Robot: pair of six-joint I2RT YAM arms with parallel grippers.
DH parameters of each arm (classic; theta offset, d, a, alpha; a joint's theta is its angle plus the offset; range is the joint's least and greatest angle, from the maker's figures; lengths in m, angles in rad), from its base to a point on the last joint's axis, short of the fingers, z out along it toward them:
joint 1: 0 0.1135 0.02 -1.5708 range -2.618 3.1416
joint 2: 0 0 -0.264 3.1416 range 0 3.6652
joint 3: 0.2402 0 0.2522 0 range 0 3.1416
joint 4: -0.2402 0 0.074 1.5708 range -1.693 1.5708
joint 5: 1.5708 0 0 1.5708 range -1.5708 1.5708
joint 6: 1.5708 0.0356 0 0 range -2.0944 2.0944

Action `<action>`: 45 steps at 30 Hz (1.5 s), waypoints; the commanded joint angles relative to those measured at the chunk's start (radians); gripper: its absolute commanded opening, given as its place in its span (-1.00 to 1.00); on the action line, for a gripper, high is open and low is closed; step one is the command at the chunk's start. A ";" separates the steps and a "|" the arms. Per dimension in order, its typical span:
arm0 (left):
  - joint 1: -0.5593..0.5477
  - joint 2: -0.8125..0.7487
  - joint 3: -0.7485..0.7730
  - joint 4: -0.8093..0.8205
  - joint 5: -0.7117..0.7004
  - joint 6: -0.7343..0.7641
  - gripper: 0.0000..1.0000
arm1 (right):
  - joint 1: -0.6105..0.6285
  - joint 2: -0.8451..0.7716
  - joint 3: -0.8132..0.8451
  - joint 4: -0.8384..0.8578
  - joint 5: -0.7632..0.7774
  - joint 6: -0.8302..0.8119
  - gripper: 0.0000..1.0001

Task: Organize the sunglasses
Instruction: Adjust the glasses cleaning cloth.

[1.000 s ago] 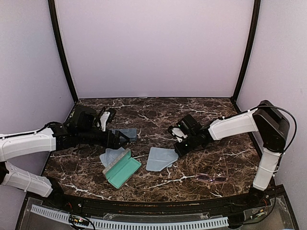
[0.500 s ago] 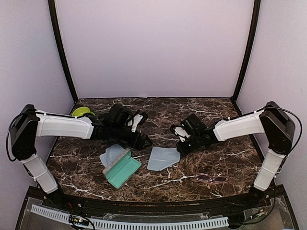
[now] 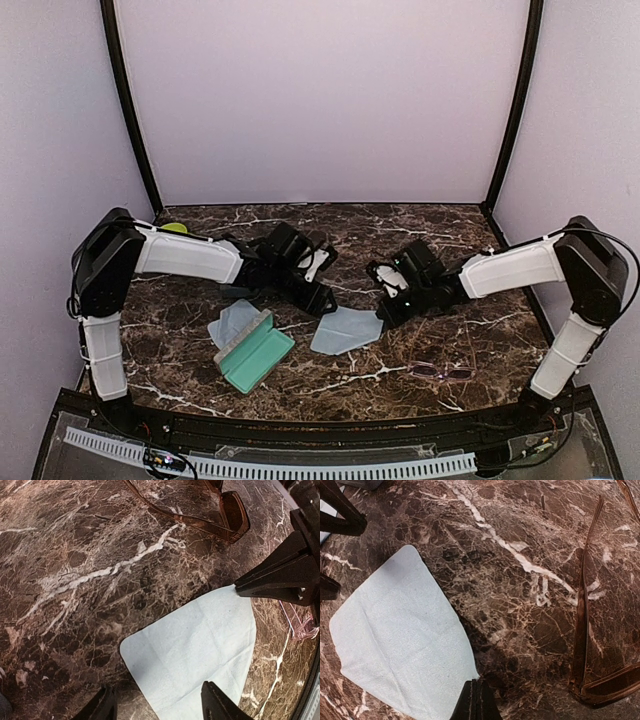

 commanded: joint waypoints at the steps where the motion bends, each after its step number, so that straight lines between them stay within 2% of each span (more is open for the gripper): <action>1: -0.028 -0.007 0.022 -0.058 -0.031 -0.035 0.19 | -0.010 -0.031 -0.012 0.033 -0.035 0.078 -1.00; 8: -0.100 -0.013 0.003 -0.097 -0.141 -0.081 0.24 | -0.009 -0.086 -0.077 0.057 -0.054 0.193 -1.00; 14: -0.115 -0.020 0.006 -0.166 -0.161 -0.102 0.24 | -0.008 -0.139 -0.097 0.035 -0.053 0.237 -1.00; 19: -0.132 -0.038 -0.012 -0.214 -0.204 -0.120 0.16 | -0.002 -0.149 -0.118 0.025 -0.049 0.271 -0.98; 24: -0.135 -0.057 -0.044 -0.198 -0.164 -0.145 0.04 | -0.001 -0.163 -0.131 0.013 -0.020 0.276 -0.84; 30: -0.149 -0.054 -0.051 -0.197 -0.146 -0.157 0.03 | 0.000 -0.176 -0.099 -0.010 0.028 0.241 -0.42; 33: -0.154 -0.054 -0.055 -0.203 -0.149 -0.164 -0.02 | -0.002 -0.165 -0.071 -0.011 0.033 0.222 -0.32; 45: -0.183 -0.051 -0.078 -0.226 -0.218 -0.183 -0.23 | -0.002 -0.100 0.002 0.019 -0.004 0.166 -0.28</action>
